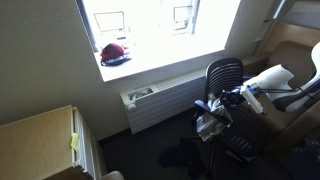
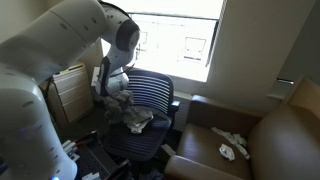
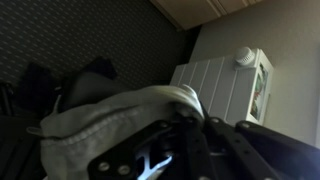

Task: Hang the brown clothing on the armrest of the black chair

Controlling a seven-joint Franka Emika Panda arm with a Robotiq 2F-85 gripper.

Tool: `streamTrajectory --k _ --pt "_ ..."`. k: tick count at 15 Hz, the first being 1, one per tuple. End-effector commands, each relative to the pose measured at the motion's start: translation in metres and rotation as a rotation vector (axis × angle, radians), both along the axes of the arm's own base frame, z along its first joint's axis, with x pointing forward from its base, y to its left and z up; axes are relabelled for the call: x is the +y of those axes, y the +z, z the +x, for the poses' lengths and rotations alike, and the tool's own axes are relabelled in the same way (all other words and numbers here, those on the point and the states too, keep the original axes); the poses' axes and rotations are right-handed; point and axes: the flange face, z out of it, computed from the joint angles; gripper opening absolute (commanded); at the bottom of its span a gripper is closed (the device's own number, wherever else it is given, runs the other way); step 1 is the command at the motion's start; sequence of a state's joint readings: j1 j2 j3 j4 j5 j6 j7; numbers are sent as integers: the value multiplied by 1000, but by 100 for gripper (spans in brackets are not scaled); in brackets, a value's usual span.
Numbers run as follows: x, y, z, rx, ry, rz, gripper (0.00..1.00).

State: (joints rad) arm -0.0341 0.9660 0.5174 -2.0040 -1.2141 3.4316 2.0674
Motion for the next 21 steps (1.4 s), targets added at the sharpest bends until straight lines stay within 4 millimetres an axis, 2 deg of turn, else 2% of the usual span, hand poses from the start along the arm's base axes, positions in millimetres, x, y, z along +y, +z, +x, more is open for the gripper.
streamTrajectory --k 1,2,3,4,6,10,11,13,16,18,19,21 --pt "-4 -32 10 -27 59 -53 1" --pt "-4 -32 21 -30 31 -83 1" --pt "-12 -35 5 2 40 -33 1" --pt "-11 -36 9 -3 35 -33 4" --pt "-11 -36 8 -2 36 -32 1" --pt "-13 15 36 -113 -22 75 1" --pt "-9 28 45 -138 -12 104 1" --pt "4 57 49 -199 21 116 1" --pt "29 93 38 -251 77 153 1" --pt "44 111 26 -272 119 180 1" --pt "54 118 14 -269 148 200 1" --pt "69 127 -24 -253 256 268 1"
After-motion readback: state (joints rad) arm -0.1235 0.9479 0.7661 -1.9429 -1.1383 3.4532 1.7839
